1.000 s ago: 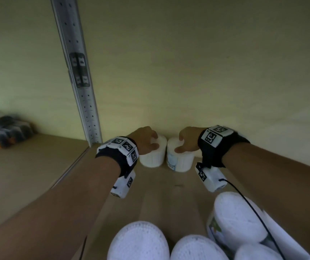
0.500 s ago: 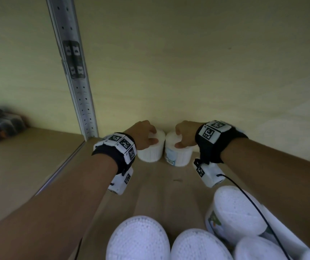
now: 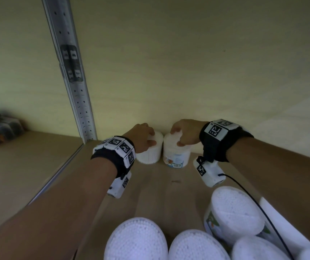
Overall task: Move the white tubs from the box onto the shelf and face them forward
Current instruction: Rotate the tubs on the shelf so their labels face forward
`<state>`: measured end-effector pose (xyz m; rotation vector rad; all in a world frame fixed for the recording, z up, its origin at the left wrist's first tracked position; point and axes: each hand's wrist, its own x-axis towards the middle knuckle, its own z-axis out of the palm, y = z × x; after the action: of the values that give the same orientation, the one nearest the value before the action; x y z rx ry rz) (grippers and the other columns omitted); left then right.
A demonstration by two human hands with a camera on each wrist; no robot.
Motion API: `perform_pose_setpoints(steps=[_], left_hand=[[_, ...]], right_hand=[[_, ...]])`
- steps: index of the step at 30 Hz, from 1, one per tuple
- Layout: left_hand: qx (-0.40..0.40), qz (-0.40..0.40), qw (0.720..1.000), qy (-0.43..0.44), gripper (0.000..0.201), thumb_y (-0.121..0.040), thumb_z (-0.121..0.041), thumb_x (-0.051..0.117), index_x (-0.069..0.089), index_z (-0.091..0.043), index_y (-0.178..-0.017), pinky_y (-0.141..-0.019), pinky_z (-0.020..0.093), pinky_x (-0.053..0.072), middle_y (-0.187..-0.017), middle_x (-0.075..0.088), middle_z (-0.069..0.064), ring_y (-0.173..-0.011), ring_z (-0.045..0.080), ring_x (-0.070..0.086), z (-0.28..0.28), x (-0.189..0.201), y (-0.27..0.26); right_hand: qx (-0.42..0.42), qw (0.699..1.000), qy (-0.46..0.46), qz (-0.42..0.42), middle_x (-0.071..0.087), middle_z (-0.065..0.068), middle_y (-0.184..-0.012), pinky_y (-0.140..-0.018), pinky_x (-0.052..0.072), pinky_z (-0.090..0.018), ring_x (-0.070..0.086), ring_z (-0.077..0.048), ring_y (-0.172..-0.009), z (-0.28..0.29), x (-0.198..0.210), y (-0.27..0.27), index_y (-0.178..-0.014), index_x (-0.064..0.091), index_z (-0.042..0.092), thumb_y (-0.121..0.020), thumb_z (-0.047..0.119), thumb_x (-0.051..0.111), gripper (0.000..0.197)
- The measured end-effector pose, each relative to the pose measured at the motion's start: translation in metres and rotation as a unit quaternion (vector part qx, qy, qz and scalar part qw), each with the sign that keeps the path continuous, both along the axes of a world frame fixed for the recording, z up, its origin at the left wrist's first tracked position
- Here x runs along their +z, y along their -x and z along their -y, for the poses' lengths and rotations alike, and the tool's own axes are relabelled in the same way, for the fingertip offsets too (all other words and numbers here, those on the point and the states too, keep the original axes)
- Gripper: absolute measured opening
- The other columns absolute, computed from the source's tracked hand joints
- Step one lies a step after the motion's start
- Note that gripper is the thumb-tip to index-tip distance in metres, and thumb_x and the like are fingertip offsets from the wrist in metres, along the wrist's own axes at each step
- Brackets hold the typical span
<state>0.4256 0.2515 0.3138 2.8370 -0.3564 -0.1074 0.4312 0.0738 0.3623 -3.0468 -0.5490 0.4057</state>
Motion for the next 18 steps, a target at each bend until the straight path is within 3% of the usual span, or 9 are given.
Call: perform_pose_setpoints(steps=[3,7,13,18], left_hand=[[-0.001,-0.004,1.0,-0.001,0.047,-0.095,-0.032,0.052,0.045,-0.01,-0.136,-0.107,0.04,0.035,-0.136,0.043,0.011,-0.128,0.03,0.04,0.0,0.0,0.0],[-0.003,-0.006,1.0,0.002,0.047,-0.095,-0.032,0.051,0.045,-0.011,-0.136,-0.107,0.039,0.034,-0.137,0.042,0.01,-0.128,0.029,0.039,-0.002,-0.002,-0.001],[0.0,0.0,1.0,0.014,0.047,-0.095,-0.033,0.052,0.045,-0.011,-0.136,-0.106,0.038,0.035,-0.136,0.043,0.01,-0.127,0.029,0.04,-0.002,-0.004,-0.002],[0.005,-0.005,0.999,0.031,0.047,-0.095,-0.032,0.052,0.045,-0.012,-0.137,-0.107,0.039,0.034,-0.137,0.041,0.01,-0.128,0.029,0.038,-0.002,-0.007,-0.001]], right_hand=[[-0.021,0.999,0.022,0.031,0.048,-0.013,-0.14,-0.104,0.043,-0.035,0.05,-0.029,-0.125,-0.002,-0.001,-0.002,-0.135,0.049,0.005,-0.094,0.034,0.057,0.052],[-0.038,0.997,0.071,-0.002,0.052,-0.015,-0.138,-0.105,0.046,-0.039,0.054,-0.03,-0.123,-0.002,-0.01,-0.004,-0.136,0.049,0.002,-0.092,0.047,0.055,0.063],[-0.033,0.997,0.069,-0.002,0.054,-0.017,-0.136,-0.1,0.047,-0.039,0.055,-0.032,-0.121,-0.003,-0.012,-0.005,-0.135,0.05,0.0,-0.091,0.042,0.059,0.061],[-0.022,0.998,0.055,-0.006,0.043,-0.017,-0.142,-0.101,0.043,-0.036,0.048,-0.032,-0.127,0.0,-0.013,-0.007,-0.139,0.043,0.003,-0.091,0.023,0.062,0.056]])
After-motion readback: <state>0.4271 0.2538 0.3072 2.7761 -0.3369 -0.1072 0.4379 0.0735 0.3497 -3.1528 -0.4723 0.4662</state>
